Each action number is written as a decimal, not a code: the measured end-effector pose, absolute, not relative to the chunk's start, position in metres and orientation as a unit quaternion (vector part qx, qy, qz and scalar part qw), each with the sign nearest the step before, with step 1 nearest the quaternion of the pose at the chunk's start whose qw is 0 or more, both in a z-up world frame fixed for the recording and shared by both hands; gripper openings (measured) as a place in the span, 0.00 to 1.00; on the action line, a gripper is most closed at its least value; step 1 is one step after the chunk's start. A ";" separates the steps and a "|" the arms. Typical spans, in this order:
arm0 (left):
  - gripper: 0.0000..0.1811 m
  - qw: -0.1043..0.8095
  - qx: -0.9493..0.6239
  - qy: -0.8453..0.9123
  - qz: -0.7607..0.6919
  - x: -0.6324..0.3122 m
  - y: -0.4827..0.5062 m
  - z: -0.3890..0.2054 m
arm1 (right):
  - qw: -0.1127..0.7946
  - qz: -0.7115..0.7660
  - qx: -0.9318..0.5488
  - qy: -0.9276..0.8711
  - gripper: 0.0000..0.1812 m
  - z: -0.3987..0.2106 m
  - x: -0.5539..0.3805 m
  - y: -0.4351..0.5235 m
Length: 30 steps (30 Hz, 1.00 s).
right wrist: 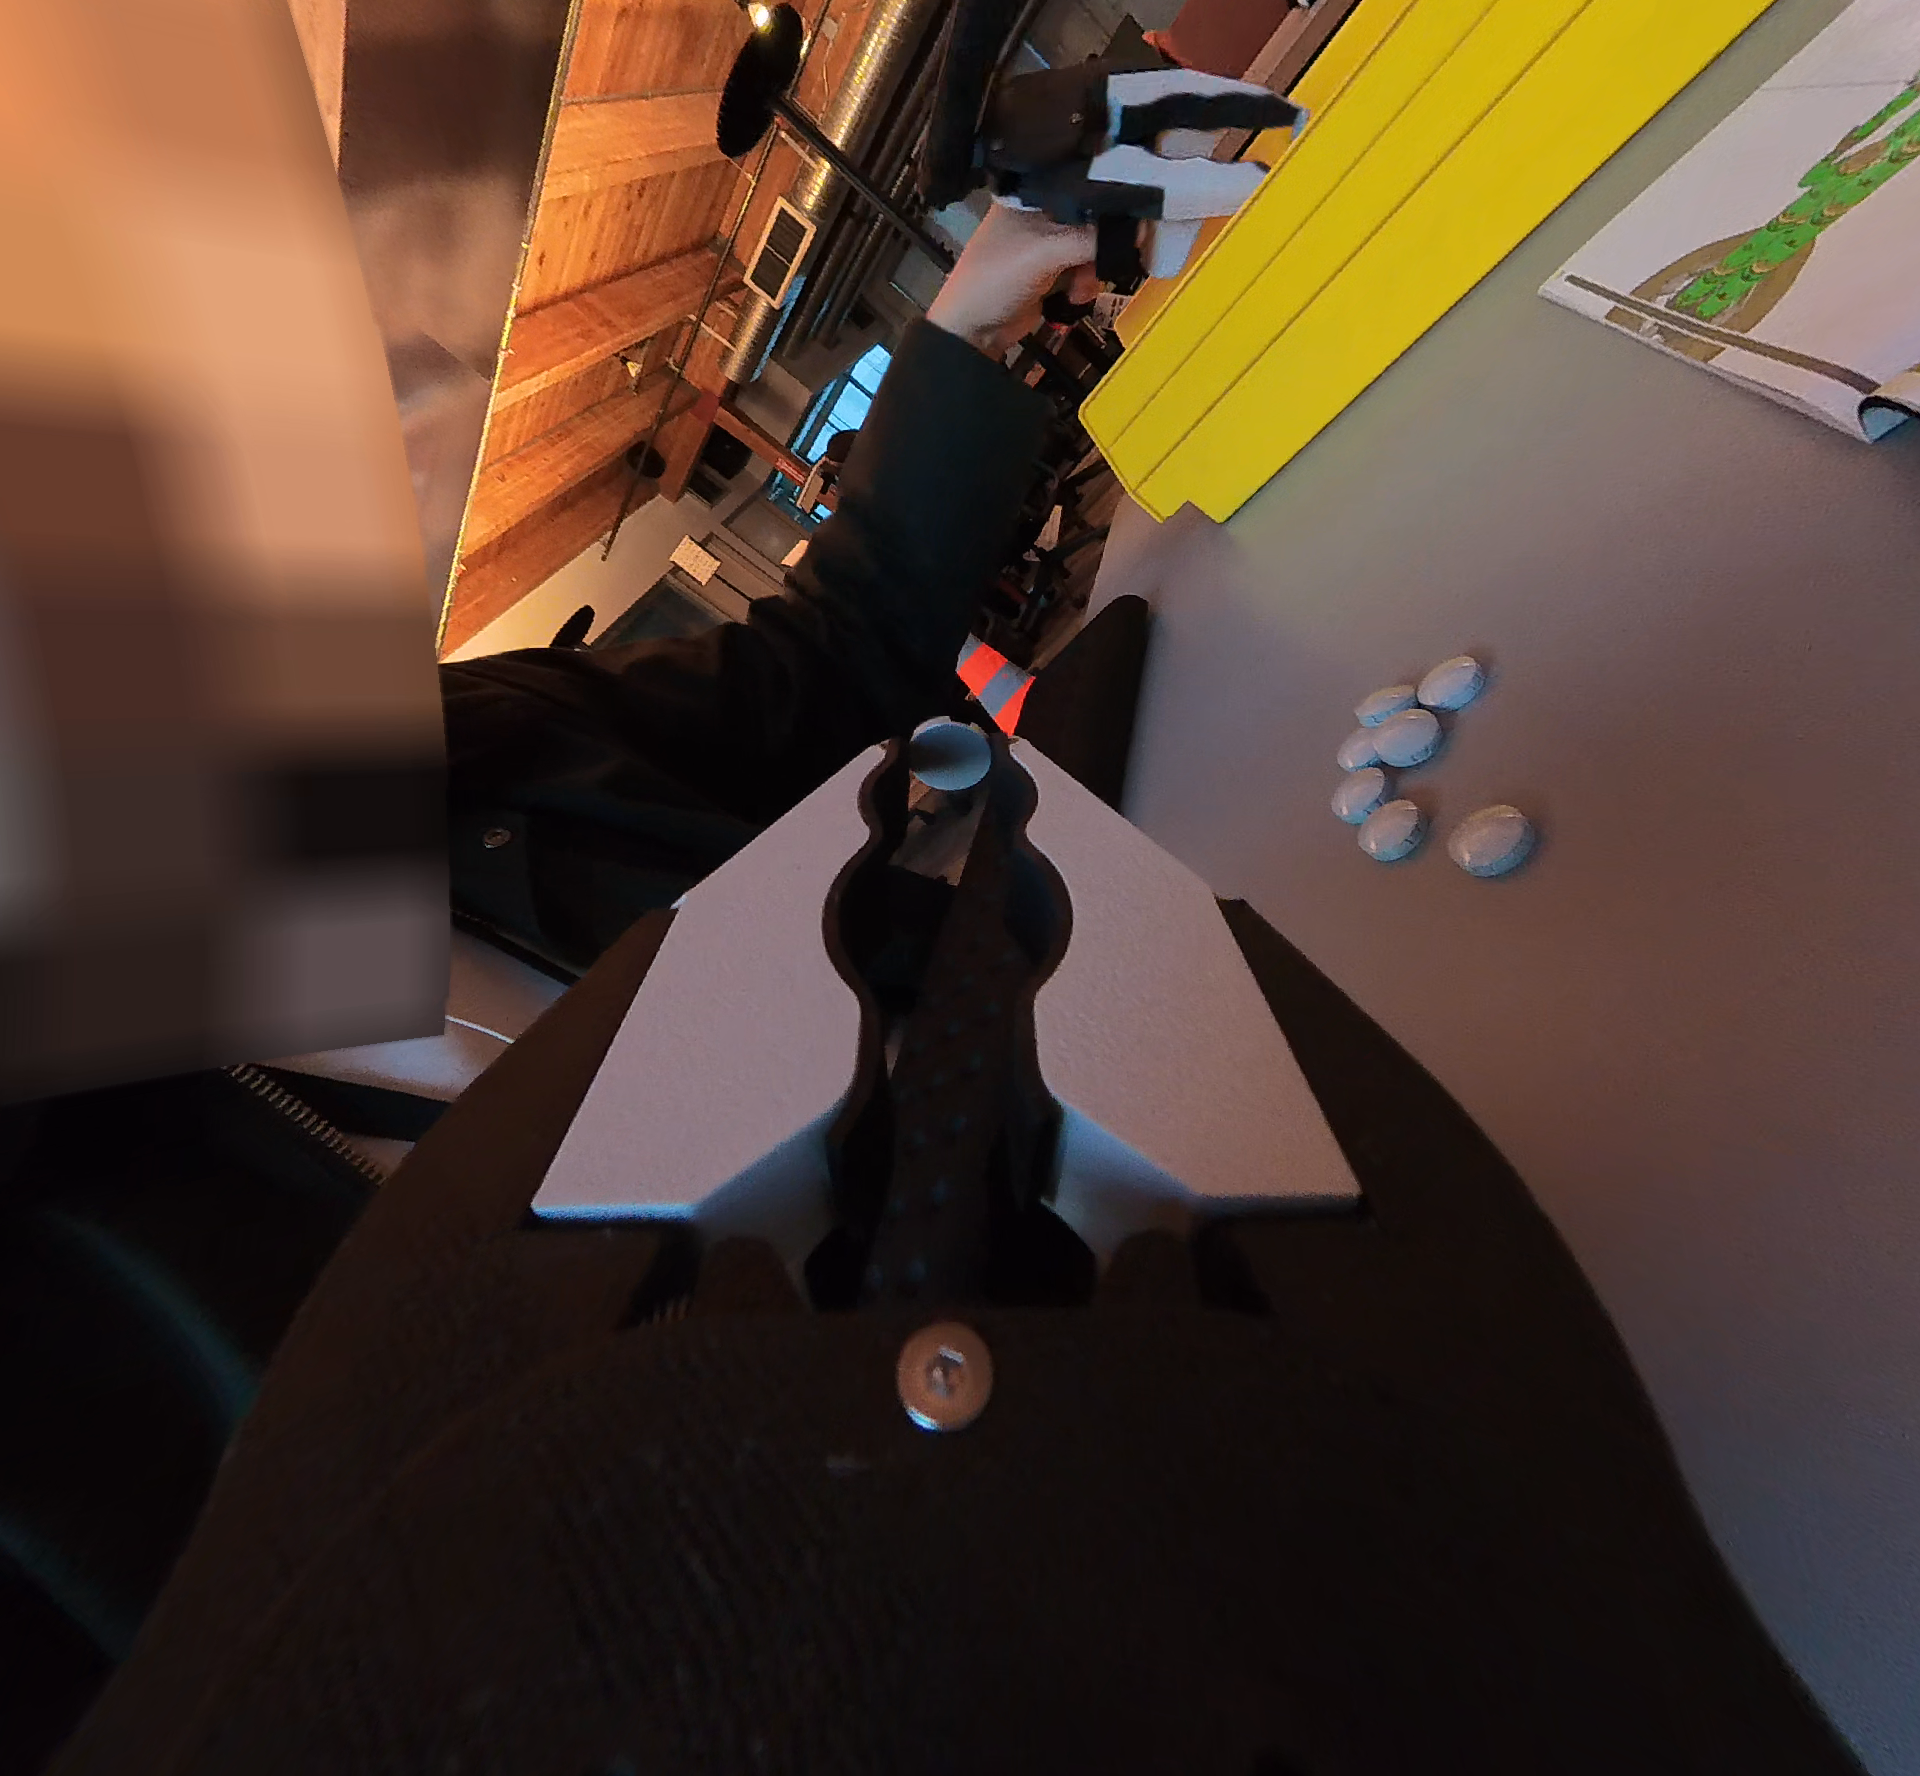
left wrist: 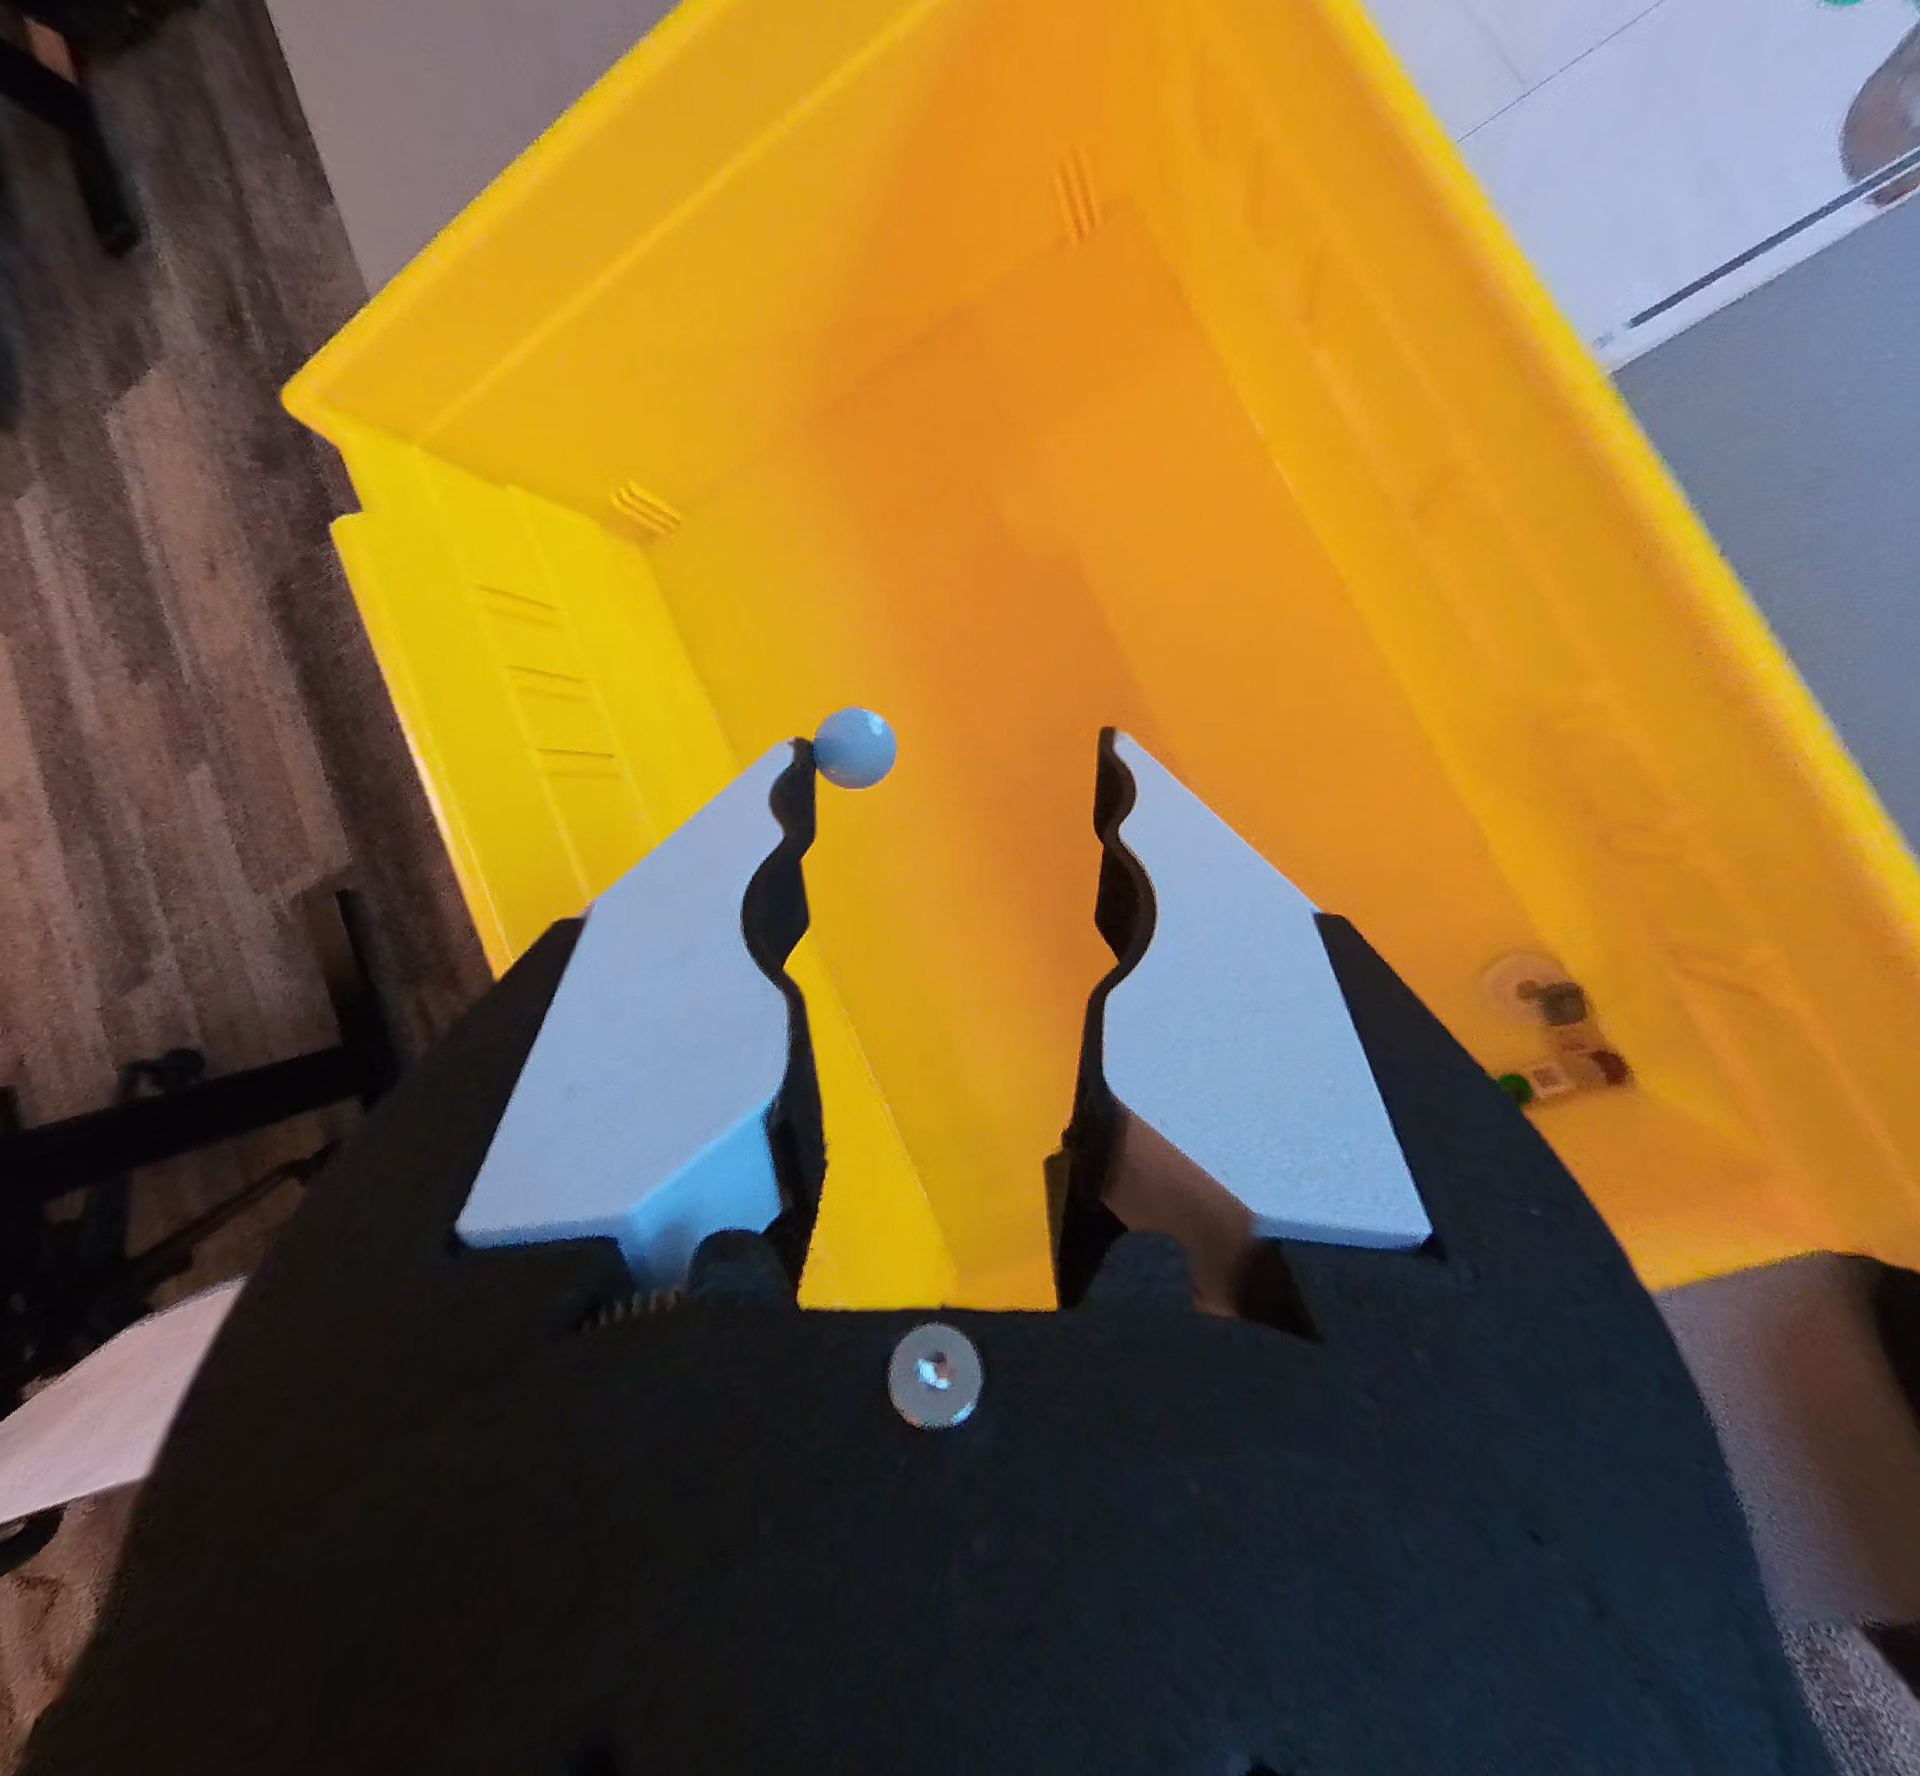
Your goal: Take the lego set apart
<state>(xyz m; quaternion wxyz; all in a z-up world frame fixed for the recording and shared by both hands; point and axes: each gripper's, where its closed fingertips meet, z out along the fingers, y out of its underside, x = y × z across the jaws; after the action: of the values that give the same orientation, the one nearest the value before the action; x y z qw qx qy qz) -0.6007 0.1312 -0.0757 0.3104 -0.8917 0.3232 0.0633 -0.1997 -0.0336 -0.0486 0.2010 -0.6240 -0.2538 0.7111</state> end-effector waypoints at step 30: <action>0.32 0.317 -0.887 0.331 -0.051 -0.575 0.127 -0.082 | 0.170 0.704 -0.637 -0.264 0.08 -0.058 -0.205 -0.042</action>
<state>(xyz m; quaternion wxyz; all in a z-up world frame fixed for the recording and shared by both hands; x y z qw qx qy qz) -0.5755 0.1272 -0.0822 0.3173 -0.8872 0.3312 -0.0512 -0.2048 -0.0418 -0.0583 0.1702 -0.6367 -0.2637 0.7043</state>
